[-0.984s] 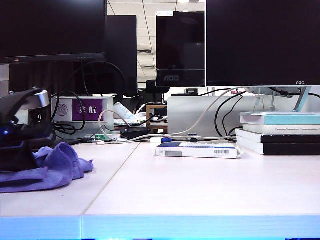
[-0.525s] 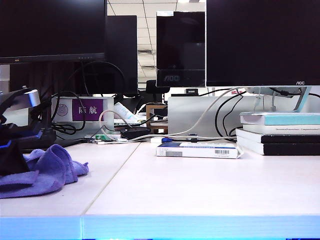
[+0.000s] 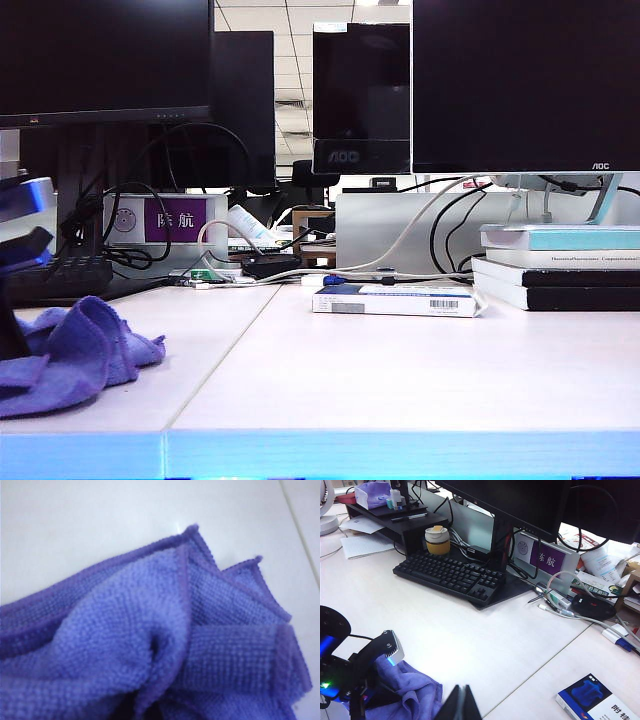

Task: Wipe the table from front to back using the rag.

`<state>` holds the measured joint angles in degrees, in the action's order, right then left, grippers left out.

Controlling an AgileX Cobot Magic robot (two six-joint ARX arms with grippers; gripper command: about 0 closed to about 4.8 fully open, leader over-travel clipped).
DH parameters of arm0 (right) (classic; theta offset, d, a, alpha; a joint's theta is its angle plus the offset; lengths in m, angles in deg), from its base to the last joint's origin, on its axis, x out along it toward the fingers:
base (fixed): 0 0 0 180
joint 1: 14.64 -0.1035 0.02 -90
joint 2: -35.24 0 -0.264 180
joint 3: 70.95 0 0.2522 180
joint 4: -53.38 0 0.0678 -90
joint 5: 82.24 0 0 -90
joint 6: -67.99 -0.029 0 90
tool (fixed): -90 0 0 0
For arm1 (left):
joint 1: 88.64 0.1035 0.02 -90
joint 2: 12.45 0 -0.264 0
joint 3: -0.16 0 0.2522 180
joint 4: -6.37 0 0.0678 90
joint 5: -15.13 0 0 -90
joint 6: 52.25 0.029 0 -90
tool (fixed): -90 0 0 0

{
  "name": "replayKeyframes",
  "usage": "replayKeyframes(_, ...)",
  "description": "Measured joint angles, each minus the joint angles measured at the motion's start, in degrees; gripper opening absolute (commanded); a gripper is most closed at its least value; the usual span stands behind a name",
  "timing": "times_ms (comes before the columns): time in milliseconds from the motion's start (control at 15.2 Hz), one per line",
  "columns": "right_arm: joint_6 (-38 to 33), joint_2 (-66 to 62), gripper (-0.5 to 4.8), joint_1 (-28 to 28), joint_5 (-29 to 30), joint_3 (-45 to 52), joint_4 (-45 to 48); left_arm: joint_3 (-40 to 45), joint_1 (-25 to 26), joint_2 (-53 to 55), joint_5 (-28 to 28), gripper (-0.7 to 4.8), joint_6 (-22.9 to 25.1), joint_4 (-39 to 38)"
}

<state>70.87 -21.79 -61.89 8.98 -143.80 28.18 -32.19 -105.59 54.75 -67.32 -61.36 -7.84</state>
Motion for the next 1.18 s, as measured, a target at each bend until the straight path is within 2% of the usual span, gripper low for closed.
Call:
replayKeyframes(328,0.0,0.0,-0.01,0.0,0.0,0.0,0.0,0.1,0.0,-0.9,0.4,-0.01,-0.6,-1.3)
replayKeyframes(394,0.0,0.0,-0.01,0.0,0.0,0.0,0.0,0.0,0.0,-0.9,0.4,0.87,-0.6,-1.4)
replayKeyframes(459,0.0,0.0,-0.01,0.0,0.0,0.0,0.0,-0.8,0.0,-0.7,0.5,1.44,-0.7,-2.6)
replayKeyframes(525,0.0,0.0,-0.01,0.0,0.0,0.0,0.0,-1.6,0.0,-0.7,1.9,1.54,-0.7,-3.7)
replayKeyframes(656,0.0,0.0,-0.01,0.0,0.0,0.0,0.0,-4.8,0.0,0.0,3.0,1.54,-0.6,-8.1)
replayKeyframes(787,0.0,0.0,-0.01,0.0,0.0,0.0,0.0,-9.9,-0.1,0.1,3.1,0.36,-0.6,-16.4)
replayKeyframes(853,0.0,0.0,-0.01,0.0,0.0,0.0,0.0,-11.2,-0.1,0.2,3.1,-0.03,-0.6,-17.6)
replayKeyframes(984,0.0,0.0,-0.01,0.0,0.0,0.0,0.0,-14.8,-0.1,0.2,3.0,-0.05,-0.1,-18.5)
replayKeyframes(1050,0.0,0.0,-0.01,0.0,0.0,0.0,0.0,-16.1,-0.1,0.3,3.1,0.44,0.2,-18.7)
replayKeyframes(1116,0.0,0.0,-0.01,0.0,0.0,0.0,0.0,-17.9,0.0,0.3,3.7,1.18,0.3,-18.8)
replayKeyframes(1181,0.0,0.0,-0.01,0.0,0.0,0.0,0.0,-18.7,0.0,0.3,4.3,2.97,0.3,-18.7)
